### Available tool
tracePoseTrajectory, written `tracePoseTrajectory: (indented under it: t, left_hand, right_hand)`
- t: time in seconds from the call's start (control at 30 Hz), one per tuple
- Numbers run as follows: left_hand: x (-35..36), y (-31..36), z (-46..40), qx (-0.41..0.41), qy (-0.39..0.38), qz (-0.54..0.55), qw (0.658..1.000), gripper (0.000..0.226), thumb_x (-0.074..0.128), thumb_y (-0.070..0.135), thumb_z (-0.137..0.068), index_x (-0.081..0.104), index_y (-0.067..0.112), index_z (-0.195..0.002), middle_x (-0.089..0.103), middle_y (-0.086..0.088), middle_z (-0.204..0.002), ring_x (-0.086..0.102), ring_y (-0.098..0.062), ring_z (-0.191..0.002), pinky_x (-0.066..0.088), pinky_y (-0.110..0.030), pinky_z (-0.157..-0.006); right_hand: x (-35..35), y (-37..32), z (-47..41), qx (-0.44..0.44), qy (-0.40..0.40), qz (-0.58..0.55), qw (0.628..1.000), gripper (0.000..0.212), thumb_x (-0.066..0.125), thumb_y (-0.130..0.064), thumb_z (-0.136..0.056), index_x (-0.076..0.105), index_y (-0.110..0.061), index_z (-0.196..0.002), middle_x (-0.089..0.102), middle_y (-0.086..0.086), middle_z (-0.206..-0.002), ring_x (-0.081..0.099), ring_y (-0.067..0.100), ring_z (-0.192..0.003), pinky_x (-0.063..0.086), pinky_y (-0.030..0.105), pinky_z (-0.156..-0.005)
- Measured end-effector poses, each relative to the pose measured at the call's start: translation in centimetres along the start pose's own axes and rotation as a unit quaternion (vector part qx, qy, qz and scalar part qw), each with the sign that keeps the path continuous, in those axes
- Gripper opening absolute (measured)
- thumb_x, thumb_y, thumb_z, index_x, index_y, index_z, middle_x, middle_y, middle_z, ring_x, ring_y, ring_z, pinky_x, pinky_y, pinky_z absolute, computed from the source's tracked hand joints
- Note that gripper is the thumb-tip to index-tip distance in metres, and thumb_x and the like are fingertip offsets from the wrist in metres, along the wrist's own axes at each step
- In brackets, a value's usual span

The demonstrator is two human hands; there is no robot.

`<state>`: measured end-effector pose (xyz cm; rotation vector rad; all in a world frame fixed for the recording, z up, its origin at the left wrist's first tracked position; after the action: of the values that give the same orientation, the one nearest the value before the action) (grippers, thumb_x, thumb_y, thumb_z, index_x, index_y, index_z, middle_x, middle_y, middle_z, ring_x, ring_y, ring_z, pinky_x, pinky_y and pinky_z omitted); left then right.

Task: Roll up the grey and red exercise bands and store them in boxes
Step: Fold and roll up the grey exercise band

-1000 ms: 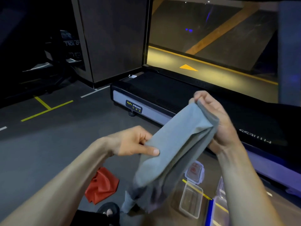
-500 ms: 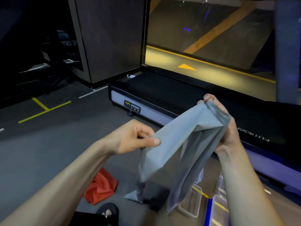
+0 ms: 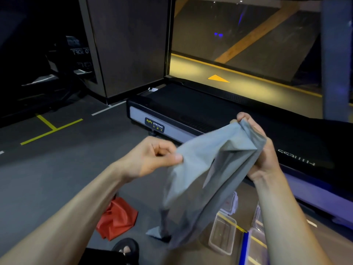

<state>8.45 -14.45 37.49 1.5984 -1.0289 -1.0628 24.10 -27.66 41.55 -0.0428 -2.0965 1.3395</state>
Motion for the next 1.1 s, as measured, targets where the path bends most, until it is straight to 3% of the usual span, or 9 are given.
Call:
tracePoseTrajectory:
  t: [0.13, 0.27, 0.33, 0.47, 0.63, 0.73, 0.9, 1.0, 1.1]
  left_hand:
    - [-1.2, 2.9, 0.1, 0.039, 0.019, 0.213, 0.976, 0.051, 0.089, 0.046, -0.069, 0.060, 0.004, -0.071, 0.056, -0.017, -0.064, 0.058, -0.023, -0.057, 0.050, -0.024, -0.056]
    - [-0.8, 4.3, 0.4, 0.057, -0.045, 0.301, 0.951, 0.043, 0.087, 0.035, -0.072, 0.051, 0.012, -0.068, 0.052, -0.003, -0.059, 0.052, -0.012, -0.051, 0.046, -0.021, -0.051]
    - [-0.7, 3.3, 0.5, 0.015, -0.047, 0.270, 0.962, 0.036, 0.088, 0.033, -0.074, 0.058, 0.013, -0.070, 0.053, -0.004, -0.062, 0.051, -0.011, -0.053, 0.043, -0.019, -0.051]
    - [-2.5, 1.6, 0.4, -0.018, 0.005, -0.039, 0.999, 0.026, 0.072, 0.026, -0.093, 0.061, 0.013, -0.073, 0.048, -0.005, -0.064, 0.042, -0.013, -0.058, 0.033, -0.021, -0.050]
    - [-3.6, 2.1, 2.4, -0.036, -0.061, 0.196, 0.978, 0.032, 0.090, 0.038, -0.070, 0.068, 0.015, -0.075, 0.061, -0.001, -0.065, 0.057, -0.005, -0.052, 0.043, -0.015, -0.048]
    - [-2.2, 2.1, 2.2, -0.018, -0.096, 0.252, 0.963, 0.030, 0.085, 0.042, -0.076, 0.074, 0.015, -0.084, 0.070, 0.002, -0.072, 0.065, -0.005, -0.060, 0.052, -0.016, -0.056]
    - [-1.6, 2.3, 1.4, -0.003, -0.048, 0.290, 0.956, 0.048, 0.090, 0.048, -0.067, 0.074, 0.009, -0.090, 0.068, -0.005, -0.075, 0.064, -0.012, -0.061, 0.050, -0.021, -0.057]
    - [-1.5, 2.3, 1.0, 0.010, -0.026, 0.319, 0.947, 0.072, 0.093, 0.047, -0.065, 0.059, -0.005, -0.102, 0.061, -0.017, -0.081, 0.060, -0.024, -0.067, 0.050, -0.028, -0.062]
    - [-0.6, 2.7, 0.7, 0.015, -0.045, 0.334, 0.941, 0.056, 0.088, 0.042, -0.073, 0.059, -0.002, -0.093, 0.061, -0.016, -0.072, 0.061, -0.021, -0.058, 0.051, -0.025, -0.056]
  right_hand:
    - [-0.2, 1.1, 0.0, 0.024, -0.008, 0.074, 0.997, 0.008, 0.068, -0.023, -0.088, 0.063, -0.018, -0.089, 0.057, 0.001, -0.080, 0.056, 0.010, -0.064, 0.048, 0.020, -0.057]
    - [0.6, 4.0, 0.4, 0.078, -0.071, 0.188, 0.976, 0.003, 0.064, -0.018, -0.092, 0.064, -0.015, -0.093, 0.052, 0.012, -0.079, 0.049, 0.014, -0.066, 0.041, 0.022, -0.058]
    - [0.6, 5.1, 0.5, 0.095, -0.085, 0.234, 0.964, 0.004, 0.063, -0.018, -0.093, 0.065, -0.015, -0.094, 0.052, 0.007, -0.073, 0.046, 0.011, -0.062, 0.038, 0.020, -0.056]
    - [-0.1, 5.4, 0.3, 0.096, -0.075, 0.266, 0.956, 0.011, 0.067, -0.031, -0.091, 0.064, -0.020, -0.094, 0.045, 0.010, -0.078, 0.041, 0.013, -0.068, 0.031, 0.029, -0.062]
    - [-0.6, 5.1, 0.5, 0.096, -0.086, 0.207, 0.970, 0.006, 0.061, -0.021, -0.096, 0.060, -0.015, -0.096, 0.056, 0.004, -0.071, 0.050, 0.014, -0.062, 0.042, 0.022, -0.058]
    - [-0.2, 5.7, 0.6, 0.105, -0.092, 0.209, 0.968, 0.005, 0.059, -0.018, -0.098, 0.059, -0.013, -0.097, 0.060, 0.002, -0.070, 0.053, 0.012, -0.060, 0.044, 0.020, -0.058]
    - [0.9, 7.4, 1.0, 0.114, -0.125, 0.249, 0.954, 0.024, 0.073, -0.045, -0.089, 0.064, -0.025, -0.096, 0.058, 0.014, -0.085, 0.047, 0.023, -0.071, 0.035, 0.031, -0.067]
    - [2.1, 8.0, 1.1, 0.109, -0.140, 0.196, 0.964, 0.008, 0.064, -0.034, -0.094, 0.062, -0.027, -0.095, 0.070, 0.012, -0.121, 0.061, 0.031, -0.111, 0.036, 0.043, -0.087]
    - [2.5, 8.0, 0.8, 0.108, -0.108, 0.109, 0.982, 0.023, 0.075, -0.037, -0.090, 0.060, -0.022, -0.097, 0.070, 0.009, -0.101, 0.056, 0.028, -0.090, 0.031, 0.042, -0.079]
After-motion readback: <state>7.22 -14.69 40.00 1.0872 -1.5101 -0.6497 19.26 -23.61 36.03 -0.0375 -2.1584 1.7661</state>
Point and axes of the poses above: each hand's wrist, its own z-axis away from the middle knuckle, its own x-axis out of the palm, y = z × x, the point moved 9 cm from there along -z, towards the middle knuckle
